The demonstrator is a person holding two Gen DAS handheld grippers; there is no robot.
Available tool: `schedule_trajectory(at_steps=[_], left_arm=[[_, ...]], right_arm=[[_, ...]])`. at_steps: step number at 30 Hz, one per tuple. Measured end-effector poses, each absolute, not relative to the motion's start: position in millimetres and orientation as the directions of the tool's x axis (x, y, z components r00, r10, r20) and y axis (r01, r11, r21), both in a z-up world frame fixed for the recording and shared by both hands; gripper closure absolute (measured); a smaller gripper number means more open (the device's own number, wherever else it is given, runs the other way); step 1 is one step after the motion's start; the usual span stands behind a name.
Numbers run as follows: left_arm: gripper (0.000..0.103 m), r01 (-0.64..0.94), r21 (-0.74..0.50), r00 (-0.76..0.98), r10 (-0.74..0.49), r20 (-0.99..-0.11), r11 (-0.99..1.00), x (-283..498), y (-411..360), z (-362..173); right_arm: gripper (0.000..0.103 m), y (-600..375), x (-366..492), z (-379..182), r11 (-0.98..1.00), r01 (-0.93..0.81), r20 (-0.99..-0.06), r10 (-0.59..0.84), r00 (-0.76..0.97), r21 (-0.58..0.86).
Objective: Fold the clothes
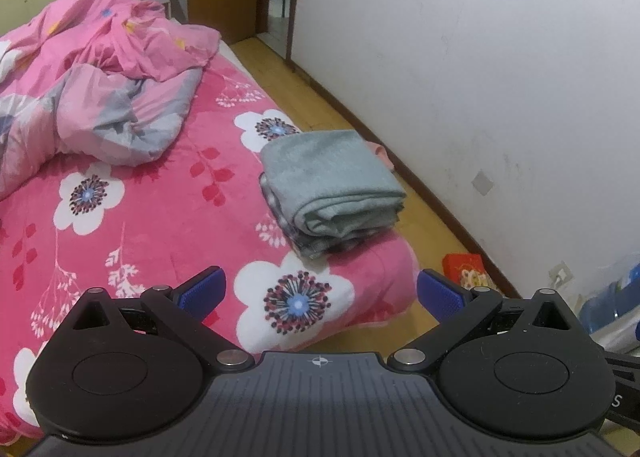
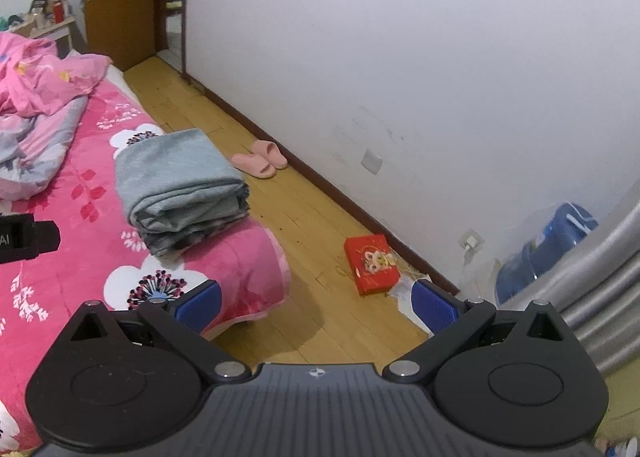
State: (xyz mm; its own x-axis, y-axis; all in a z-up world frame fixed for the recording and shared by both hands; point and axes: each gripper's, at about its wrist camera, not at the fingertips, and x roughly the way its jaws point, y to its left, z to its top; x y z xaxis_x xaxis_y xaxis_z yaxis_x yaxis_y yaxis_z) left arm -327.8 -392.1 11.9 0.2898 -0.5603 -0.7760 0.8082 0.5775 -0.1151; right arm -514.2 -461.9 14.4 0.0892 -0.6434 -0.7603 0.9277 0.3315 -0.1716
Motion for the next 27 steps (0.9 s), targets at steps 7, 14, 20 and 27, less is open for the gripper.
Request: schedule_trajectory(at_steps=[7, 14, 20, 27], left_arm=[[0.0, 0.82, -0.085, 0.295, -0.546, -0.784, 0.566, -338.6, -404.9, 9.0], [0.0, 0.826, -0.063, 0.299, -0.531, -0.793, 0.559, -343.9, -415.6, 6.0], [0.0, 0.822, -0.046, 0.315, -0.521, -0.793, 0.567, -344.0, -421.9, 6.3], [0.0, 0.814, -0.025, 0.34, -0.511, -0.789, 0.58, -343.6, -425.6, 6.6]], right_arm=[[0.0, -472.4, -519.3, 12.1, 0.298, 0.937, -0.769, -0.637, 0.054, -0.181], [0.0, -476.8, -521.0, 8.6, 0.284, 0.942, -0.78, -0.625, 0.041, -0.179], [0.0, -483.7, -518.8, 9.3, 0.286, 0.941, -0.782, -0.623, 0.038, -0.182], [0.0, -487.8, -516.7, 8.2, 0.296, 0.937, -0.787, -0.615, 0.04, -0.184]])
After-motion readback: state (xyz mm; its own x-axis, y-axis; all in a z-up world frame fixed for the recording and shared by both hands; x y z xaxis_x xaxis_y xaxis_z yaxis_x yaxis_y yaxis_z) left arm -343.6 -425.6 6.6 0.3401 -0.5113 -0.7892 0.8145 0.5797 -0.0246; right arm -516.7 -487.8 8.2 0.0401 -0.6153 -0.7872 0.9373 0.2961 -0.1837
